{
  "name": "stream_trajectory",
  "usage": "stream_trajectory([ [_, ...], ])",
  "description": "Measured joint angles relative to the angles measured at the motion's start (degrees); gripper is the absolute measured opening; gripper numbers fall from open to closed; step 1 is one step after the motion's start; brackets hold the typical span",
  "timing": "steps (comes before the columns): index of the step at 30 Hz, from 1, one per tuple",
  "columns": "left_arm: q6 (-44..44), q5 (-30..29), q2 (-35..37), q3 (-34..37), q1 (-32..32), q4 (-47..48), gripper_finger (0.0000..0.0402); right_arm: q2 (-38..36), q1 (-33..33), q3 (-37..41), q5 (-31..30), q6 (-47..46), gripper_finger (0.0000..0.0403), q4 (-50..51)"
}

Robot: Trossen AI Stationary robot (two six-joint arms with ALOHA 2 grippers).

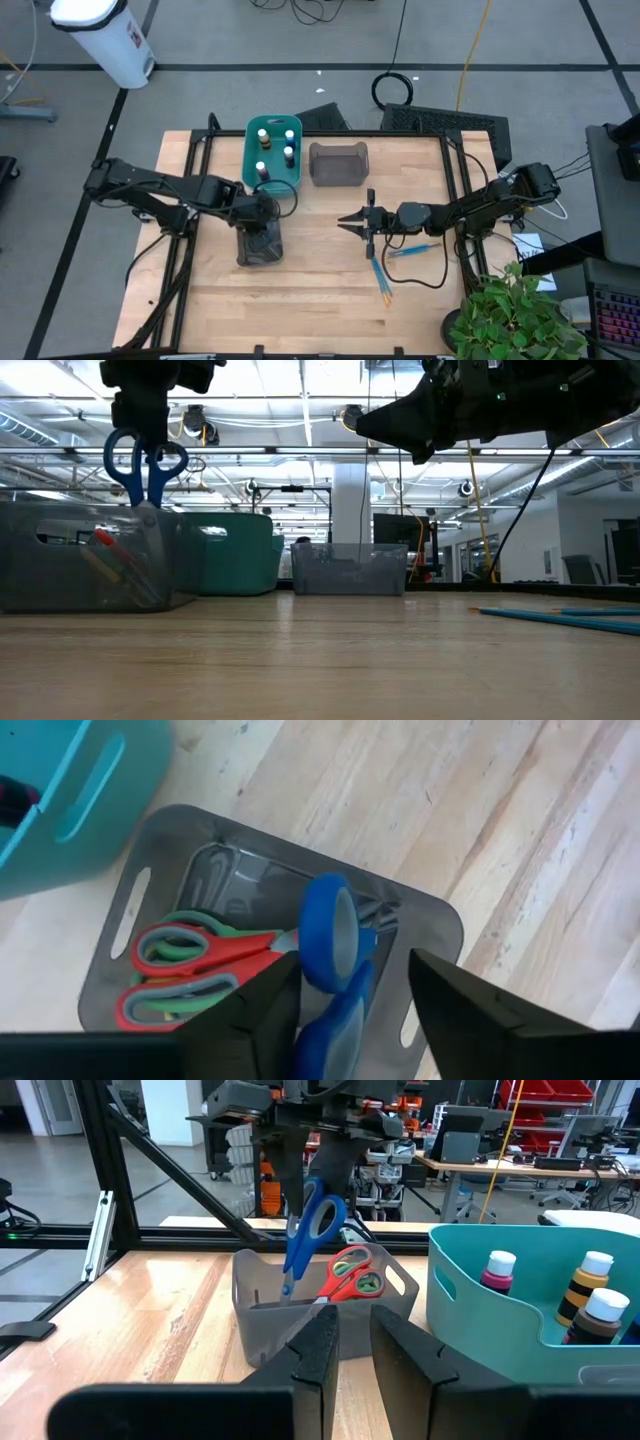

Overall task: Pick & Place Paint Supplies
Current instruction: Put the blue scissors into the bottom black bin, then adjust the bottom black bin

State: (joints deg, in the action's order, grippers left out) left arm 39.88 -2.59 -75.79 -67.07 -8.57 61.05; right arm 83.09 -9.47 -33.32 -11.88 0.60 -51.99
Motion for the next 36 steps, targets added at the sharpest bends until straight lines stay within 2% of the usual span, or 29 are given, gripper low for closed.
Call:
stream_trajectory([
  [8, -1.00, 1.57, 0.02, 0.00, 3.50, 0.20, 0.0228, 0.00, 0.01, 0.00, 0.01, 0.00, 0.0054, 0.00],
  [18, -6.43, 2.60, 0.04, -0.06, 9.52, 0.54, 0.0232, 0.00, 0.02, 0.00, 0.00, 0.00, 0.0055, 0.00],
  [21, -8.61, 5.35, 0.02, -2.16, 11.56, 3.25, 0.0232, 0.00, 0.01, 0.00, 0.00, 0.00, 0.0055, 0.01],
  [23, -9.11, 5.06, 0.19, -3.70, 11.99, 5.38, 0.0232, 0.00, 0.01, -0.01, 0.01, 0.00, 0.0055, 0.02],
  [26, -8.18, 0.96, 3.14, -4.09, 10.00, 6.57, 0.0232, 0.00, 0.00, -0.01, 0.02, 0.00, 0.0054, 0.09],
  [29, -4.88, -5.51, 6.97, -4.39, 5.85, 7.77, 0.0232, 0.00, 0.00, -0.02, 0.04, -0.90, 0.0055, 0.71],
  [33, 6.45, -15.70, 11.90, -3.25, -3.47, 10.93, 0.0232, -0.02, 0.00, -0.02, 0.04, -1.89, 0.0055, 0.94],
  [36, 16.41, -22.11, 14.57, 0.31, -10.84, 13.27, 0.0232, -0.02, 0.00, -0.02, 0.07, -1.90, 0.0054, 1.16],
])
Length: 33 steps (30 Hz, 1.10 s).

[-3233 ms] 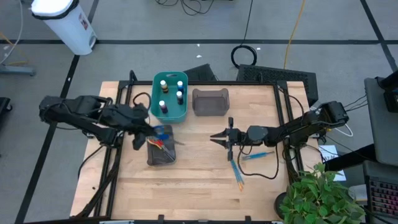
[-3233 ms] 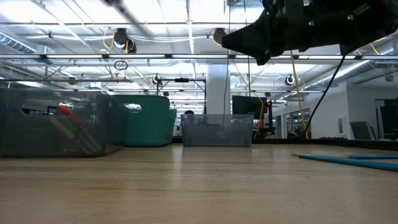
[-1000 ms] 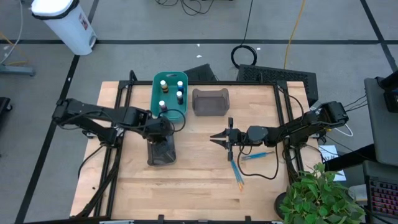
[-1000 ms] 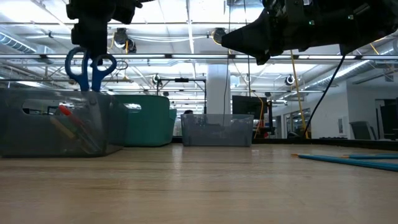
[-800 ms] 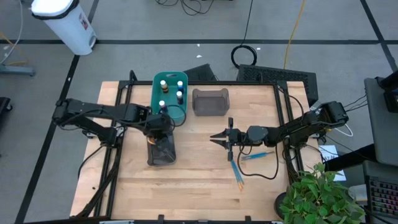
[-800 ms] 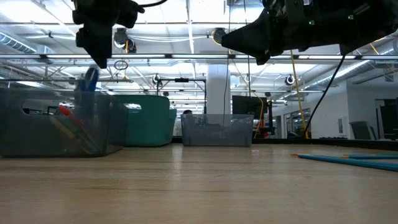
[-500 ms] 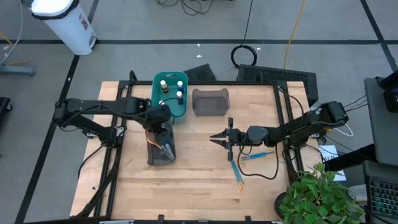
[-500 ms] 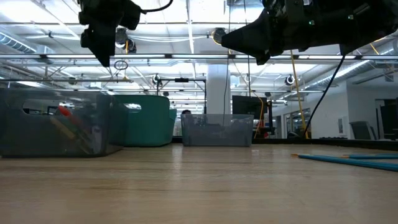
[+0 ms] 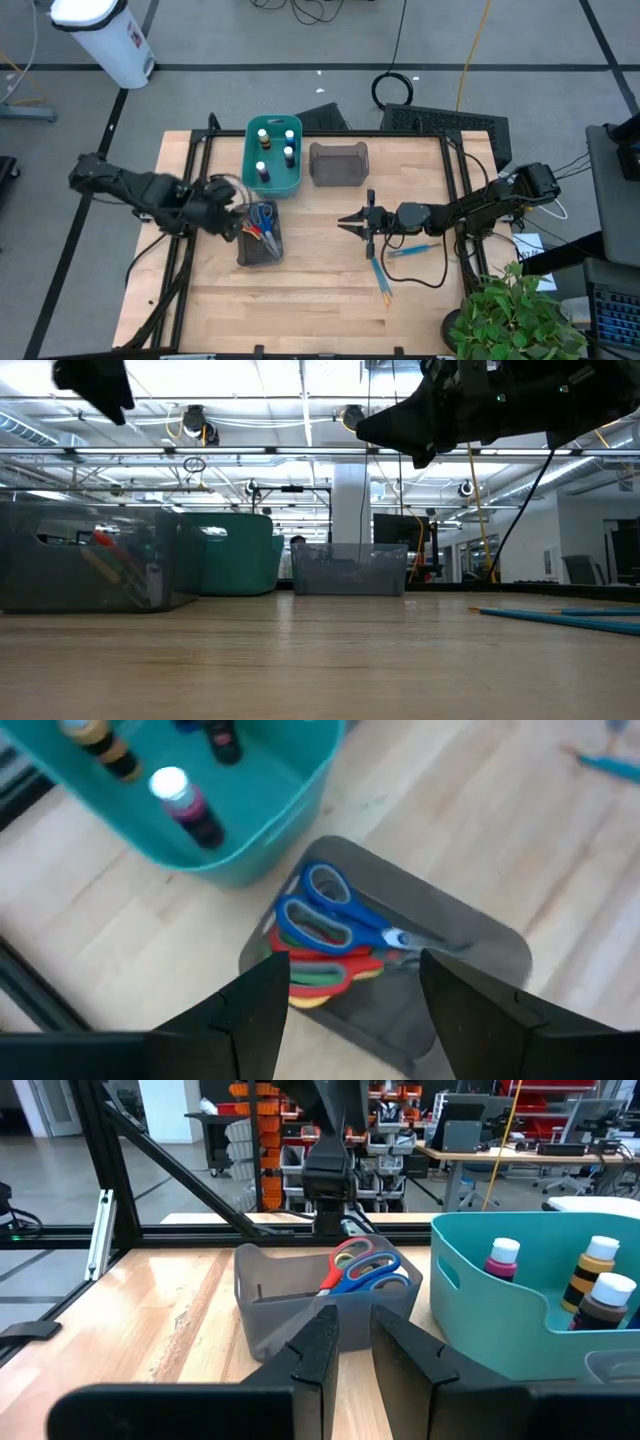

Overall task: Pick & Place Paint Supplies
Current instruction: Adjust the bottom black bin

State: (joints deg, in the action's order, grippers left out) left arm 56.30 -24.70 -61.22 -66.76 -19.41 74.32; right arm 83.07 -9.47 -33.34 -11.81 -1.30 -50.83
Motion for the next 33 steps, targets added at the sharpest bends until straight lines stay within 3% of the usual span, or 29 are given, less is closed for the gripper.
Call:
stream_trajectory([
  [2, 7.03, -1.88, 1.24, 3.31, -3.06, -0.04, 0.0232, 0.00, 0.00, 0.00, 0.01, -0.01, 0.0054, -0.10],
  [7, 19.84, 0.36, 1.65, 13.06, -7.60, 0.02, 0.0232, 0.00, 0.00, -0.02, 0.02, -0.02, 0.0054, -0.31],
  [11, 27.77, 5.34, 1.61, 20.68, -8.47, 0.18, 0.0230, 0.00, 0.00, -0.02, 0.00, 0.01, 0.0055, -0.79],
  [14, 31.90, 8.43, 1.60, 24.76, -8.47, 0.04, 0.0206, 0.00, 0.00, -0.02, -0.01, 0.28, 0.0055, -0.74],
  [25, 32.55, 6.63, -4.24, 25.70, -6.79, -5.05, 0.0017, 0.00, 0.00, -0.02, -0.02, 0.40, 0.0054, -0.76],
  [33, 32.39, 6.63, -9.15, 25.70, -3.94, -5.12, 0.0013, 0.00, 0.00, -0.02, -0.02, 0.42, 0.0055, -0.76],
])
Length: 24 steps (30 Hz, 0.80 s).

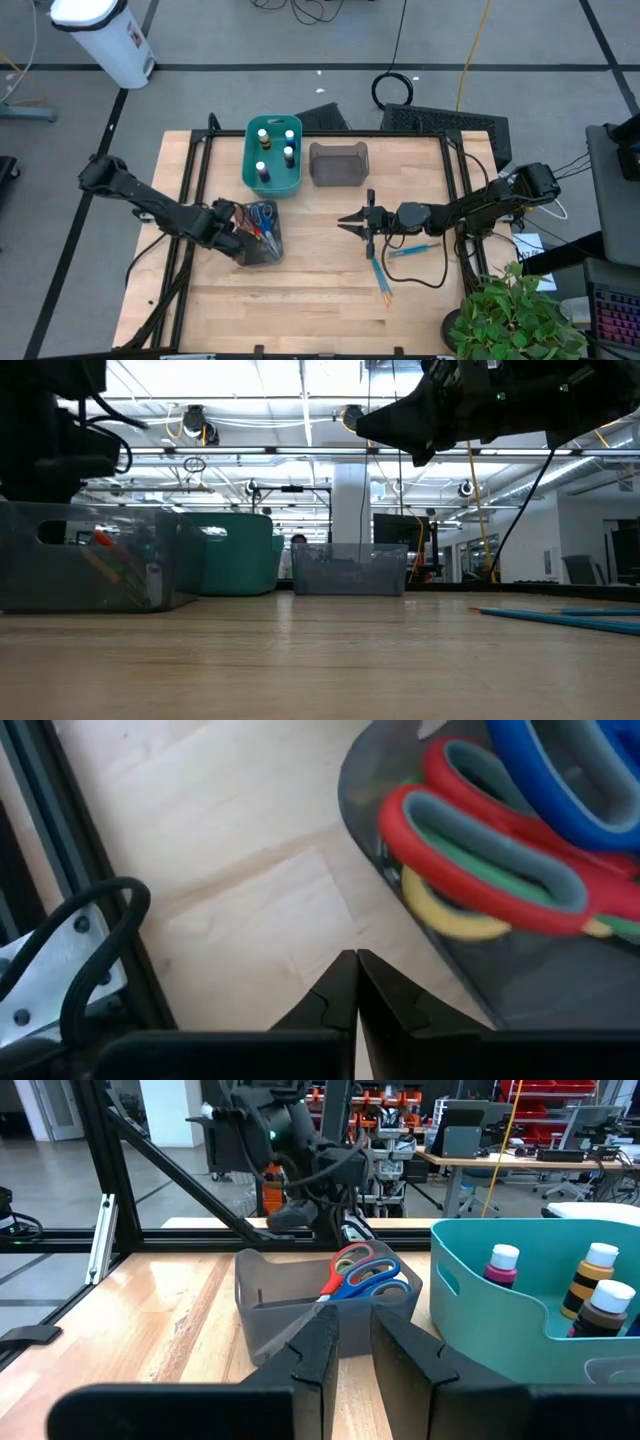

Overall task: Pick & Place Paint Supplies
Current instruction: Adjust the bottom black bin

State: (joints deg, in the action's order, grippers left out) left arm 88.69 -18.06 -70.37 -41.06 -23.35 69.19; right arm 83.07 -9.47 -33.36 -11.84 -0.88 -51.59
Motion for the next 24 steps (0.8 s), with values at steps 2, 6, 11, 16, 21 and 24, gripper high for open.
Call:
stream_trajectory([
  [2, -0.16, -0.22, -1.36, 0.00, 0.70, -0.29, 0.0005, 0.00, 0.00, 0.00, 0.00, 0.00, 0.0054, 0.00],
  [6, -2.38, -1.97, -3.82, 0.00, 1.76, -2.44, 0.0012, 0.00, 0.00, 0.00, 0.00, 0.01, 0.0055, 0.00],
  [11, -6.46, -4.37, -4.65, 0.00, 2.92, -6.51, 0.0017, 0.00, 0.00, 0.00, 0.00, 0.02, 0.0055, 0.00],
  [16, -9.05, -7.11, -4.65, -0.01, 4.62, -8.09, 0.0004, 0.00, 0.00, 0.00, 0.00, 0.02, 0.0055, -0.01],
  [21, -10.41, -9.93, -4.65, 0.00, 6.58, -8.07, 0.0019, 0.00, 0.00, 0.00, 0.00, 0.02, 0.0054, 0.00],
  [24, -12.58, -11.72, -4.65, -0.01, 7.56, -8.92, 0.0016, 0.00, 0.00, 0.02, 0.00, 0.02, 0.0055, 0.00],
])
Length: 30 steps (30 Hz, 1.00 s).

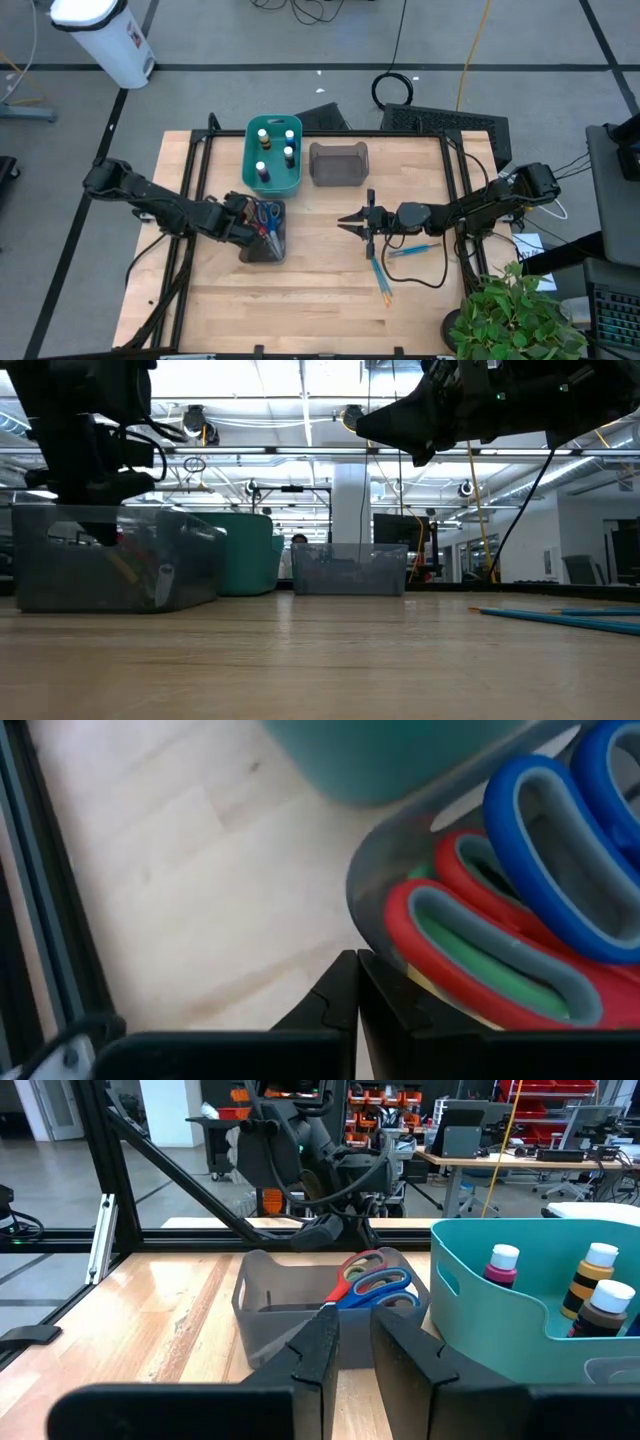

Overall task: Pick & Place Paint Supplies
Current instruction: Adjust the bottom black bin

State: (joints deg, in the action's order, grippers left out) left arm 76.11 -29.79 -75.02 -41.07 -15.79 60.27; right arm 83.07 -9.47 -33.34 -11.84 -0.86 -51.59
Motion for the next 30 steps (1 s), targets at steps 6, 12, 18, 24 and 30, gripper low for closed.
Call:
stream_trajectory([
  [6, -4.22, -4.92, 0.00, -0.01, 1.12, -2.47, 0.0006, 0.00, 0.00, 0.00, 0.00, 0.00, 0.0055, 0.00],
  [12, -5.48, -3.64, 1.10, -0.43, 1.67, 1.36, 0.0021, 0.00, 0.00, 0.00, -0.02, 0.00, 0.0055, 0.01],
  [18, -5.42, -3.08, 7.52, -4.57, -5.75, 3.45, 0.0008, 0.00, 0.00, 0.00, -0.01, 0.00, 0.0055, 0.03],
  [24, -20.44, 1.35, 9.89, -7.27, -19.20, -12.88, 0.0004, 0.00, 0.00, 0.00, -0.02, 0.00, 0.0055, 0.04],
  [30, -35.88, 8.39, 8.39, -7.29, -30.08, -33.43, 0.0009, 0.00, 0.00, 0.00, -0.01, -0.39, 0.0054, 0.04],
])
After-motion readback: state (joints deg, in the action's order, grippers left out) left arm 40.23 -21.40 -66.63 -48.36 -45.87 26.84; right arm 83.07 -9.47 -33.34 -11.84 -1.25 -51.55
